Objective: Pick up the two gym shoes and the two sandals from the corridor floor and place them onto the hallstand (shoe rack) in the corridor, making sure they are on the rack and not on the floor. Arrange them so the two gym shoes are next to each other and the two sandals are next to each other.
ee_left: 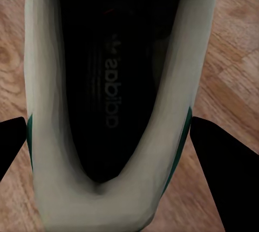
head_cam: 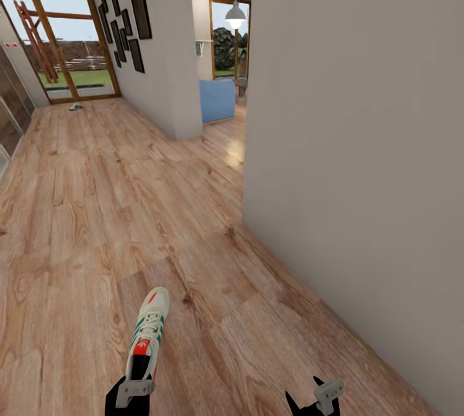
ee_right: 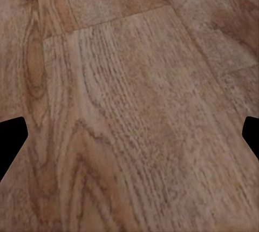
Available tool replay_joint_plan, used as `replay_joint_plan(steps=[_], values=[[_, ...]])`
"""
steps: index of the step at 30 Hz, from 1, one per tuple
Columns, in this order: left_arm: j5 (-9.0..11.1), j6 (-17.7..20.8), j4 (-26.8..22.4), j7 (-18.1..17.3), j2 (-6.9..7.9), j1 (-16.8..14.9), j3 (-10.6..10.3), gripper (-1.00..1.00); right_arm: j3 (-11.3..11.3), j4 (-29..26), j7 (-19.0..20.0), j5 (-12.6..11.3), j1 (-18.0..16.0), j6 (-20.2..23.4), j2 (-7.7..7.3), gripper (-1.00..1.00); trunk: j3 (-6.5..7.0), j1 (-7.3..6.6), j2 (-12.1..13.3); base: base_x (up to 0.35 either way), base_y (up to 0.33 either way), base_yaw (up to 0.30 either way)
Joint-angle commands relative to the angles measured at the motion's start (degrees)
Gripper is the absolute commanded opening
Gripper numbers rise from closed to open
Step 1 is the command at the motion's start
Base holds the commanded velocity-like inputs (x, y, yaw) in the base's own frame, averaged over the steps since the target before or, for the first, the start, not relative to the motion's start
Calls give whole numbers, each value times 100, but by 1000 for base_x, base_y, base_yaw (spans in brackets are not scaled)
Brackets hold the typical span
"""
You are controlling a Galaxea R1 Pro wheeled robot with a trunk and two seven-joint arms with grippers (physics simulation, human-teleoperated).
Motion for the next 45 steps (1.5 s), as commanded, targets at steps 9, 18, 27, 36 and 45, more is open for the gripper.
replay_joint_plan(steps=[9, 18, 27, 36, 45], values=[[-11, -20, 3, -18, -1, -3, 17, -100, -51, 2, 24, 41, 25, -14, 0, 100, -85, 197, -364, 0, 0, 0], [-3, -21, 3, -13, -1, -3, 17, -100, -51, 2, 24, 41, 32, -14, 0, 100, -182, 317, -570, 0, 0, 0], [2, -21, 3, 7, -5, -3, 17, -100, -51, 2, 24, 41, 32, -14, 0, 100, -101, 317, -570, 0, 0, 0], [3, -21, 3, 14, -7, -3, 17, -100, -51, 2, 24, 41, 32, -14, 0, 100, -19, 317, -570, 0, 0, 0], [10, -21, 3, 14, -7, -3, 17, -100, -51, 2, 24, 41, 32, -14, 0, 100, 62, 317, -570, 7, 0, 0]])
